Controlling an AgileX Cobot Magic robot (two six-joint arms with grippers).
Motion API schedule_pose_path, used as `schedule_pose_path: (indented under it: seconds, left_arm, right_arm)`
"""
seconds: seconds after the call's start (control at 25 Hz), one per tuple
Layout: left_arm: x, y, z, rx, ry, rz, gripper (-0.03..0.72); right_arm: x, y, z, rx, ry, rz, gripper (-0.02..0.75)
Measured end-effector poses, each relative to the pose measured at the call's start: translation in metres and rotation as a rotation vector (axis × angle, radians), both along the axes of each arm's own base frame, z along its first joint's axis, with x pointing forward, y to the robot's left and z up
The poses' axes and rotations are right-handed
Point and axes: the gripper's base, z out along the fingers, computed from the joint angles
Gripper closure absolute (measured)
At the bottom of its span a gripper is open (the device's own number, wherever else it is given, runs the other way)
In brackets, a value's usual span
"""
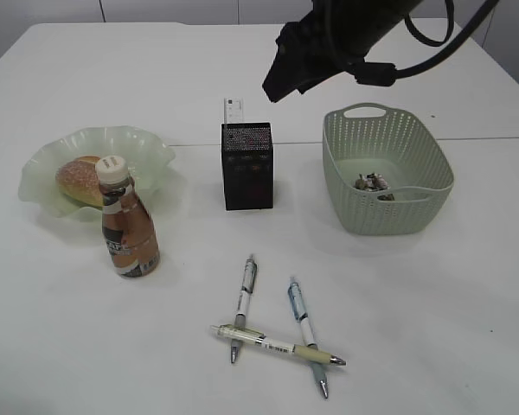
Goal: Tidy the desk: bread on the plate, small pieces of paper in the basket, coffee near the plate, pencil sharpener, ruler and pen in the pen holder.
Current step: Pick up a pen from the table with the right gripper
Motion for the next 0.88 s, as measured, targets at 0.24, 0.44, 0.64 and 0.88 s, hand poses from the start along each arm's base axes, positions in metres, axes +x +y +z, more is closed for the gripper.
schedule_pose_path:
  seconds: [0.24,0.44,0.64,0.88]
  left_arm:
    - [-0.001,0.001,0.0,0.01,0.008,-0.004,0.272]
    - [-0.001,0.001,-0.001,0.011,0.009,-0.004,0.272]
    - [-0.001,0.001,-0.001,0.015,0.016,-0.006,0.273]
    - [-0.003,0.001,-0.002,0.022,0.029,-0.01,0.272]
  right_arm:
    - [-0.033,0.003,-0.005,-0.074,0.106,0.009,0.346]
    - [-0.075,0.009,-0.034,-0.251,0.184,0.088,0.351]
    - [-0.116,0.026,-0.074,-0.358,0.275,0.205,0.352]
    - [-0.132,0.05,-0.094,-0.387,0.174,0.377,0.352]
